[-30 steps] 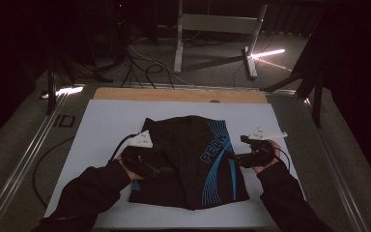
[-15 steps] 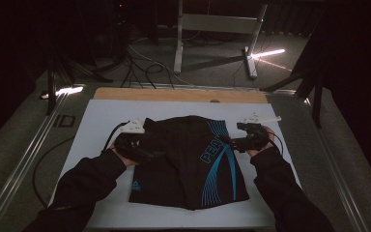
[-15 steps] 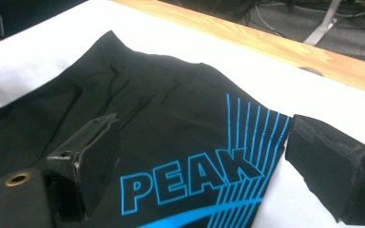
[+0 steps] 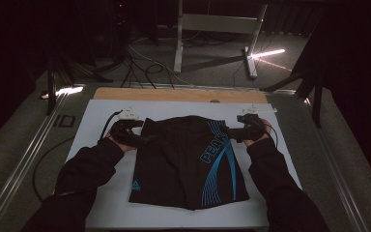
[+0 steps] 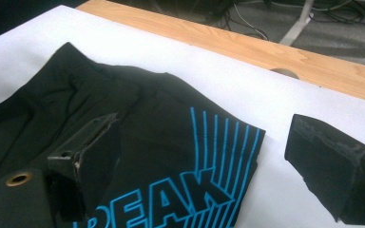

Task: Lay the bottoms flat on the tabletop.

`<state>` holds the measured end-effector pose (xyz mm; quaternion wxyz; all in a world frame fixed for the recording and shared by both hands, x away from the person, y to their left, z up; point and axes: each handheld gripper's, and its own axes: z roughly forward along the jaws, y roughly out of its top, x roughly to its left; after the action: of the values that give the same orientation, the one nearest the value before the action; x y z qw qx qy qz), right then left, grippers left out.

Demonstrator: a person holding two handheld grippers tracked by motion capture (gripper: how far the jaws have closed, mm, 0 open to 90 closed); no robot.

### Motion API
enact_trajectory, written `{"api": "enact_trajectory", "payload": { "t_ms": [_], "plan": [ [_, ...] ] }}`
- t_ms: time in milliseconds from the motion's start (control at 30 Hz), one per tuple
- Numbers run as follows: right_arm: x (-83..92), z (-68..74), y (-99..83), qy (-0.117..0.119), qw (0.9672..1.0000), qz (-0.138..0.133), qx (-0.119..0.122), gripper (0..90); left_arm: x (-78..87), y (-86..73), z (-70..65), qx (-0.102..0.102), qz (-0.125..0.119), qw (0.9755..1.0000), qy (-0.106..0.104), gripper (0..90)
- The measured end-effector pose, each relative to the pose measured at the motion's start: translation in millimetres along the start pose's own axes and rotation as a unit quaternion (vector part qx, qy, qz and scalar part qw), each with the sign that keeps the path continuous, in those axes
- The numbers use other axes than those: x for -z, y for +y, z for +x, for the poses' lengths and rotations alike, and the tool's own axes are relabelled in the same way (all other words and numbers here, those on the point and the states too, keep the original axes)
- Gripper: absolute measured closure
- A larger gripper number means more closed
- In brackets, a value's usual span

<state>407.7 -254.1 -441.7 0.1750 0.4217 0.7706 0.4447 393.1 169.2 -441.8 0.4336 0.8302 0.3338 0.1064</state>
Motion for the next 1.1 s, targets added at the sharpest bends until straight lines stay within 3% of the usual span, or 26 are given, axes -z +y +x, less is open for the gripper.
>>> {"api": "enact_trajectory", "payload": {
  "t_ms": [200,233,267,433,500,700,800,933,1033,1100],
  "plan": [
    [-14.5,-4.7,4.5,-0.004,1.0,0.005,0.0,11.7,-3.9,0.4,20.1,0.017,-0.009,0.9997,0.016,15.7],
    [-17.3,-5.3,5.0,-0.019,0.9998,0.008,0.001,11.8,-4.9,0.0,24.0,0.019,-0.01,0.9996,0.02,15.7],
    [-19.7,-6.4,5.0,-0.016,0.9998,0.009,-0.003,12.0,-5.9,-0.4,27.9,0.023,-0.01,0.9994,0.024,15.7],
    [-32.6,-14.4,2.7,-0.04,0.999,0.015,-0.01,20.5,-14.3,-4.8,44.9,0.038,-0.006,0.9982,0.045,18.4],
    [-35.4,-16.2,1.8,-0.042,0.9988,0.02,-0.013,23.3,-16.2,-6.1,47.9,0.041,-0.005,0.9981,0.044,21.3],
    [-55.8,-26.6,-6.0,-0.058,0.9967,0.041,-0.04,30.5,-29.0,-12.3,65.1,0.071,0.0,0.9961,0.052,23.9],
    [-65.7,-29.5,-9.2,-0.066,0.9954,0.055,-0.041,32.7,-34.4,-14.6,71.5,0.083,0.001,0.995,0.055,24.3],
    [-77.6,-34.1,-13.2,-0.079,0.9932,0.07,-0.05,36.1,-40.4,-16.8,77.8,0.094,0.001,0.9938,0.061,25.9],
    [-86.3,-36.3,-16.7,-0.087,0.991,0.085,-0.056,37.8,-46.6,-19.0,81.3,0.085,0.01,0.9941,0.066,28.1],
    [-91.0,-37.7,-18.8,-0.09,0.9896,0.094,-0.061,38.5,-50.2,-20.9,84.2,0.094,0.01,0.9938,0.059,29.5]
  ]
}}
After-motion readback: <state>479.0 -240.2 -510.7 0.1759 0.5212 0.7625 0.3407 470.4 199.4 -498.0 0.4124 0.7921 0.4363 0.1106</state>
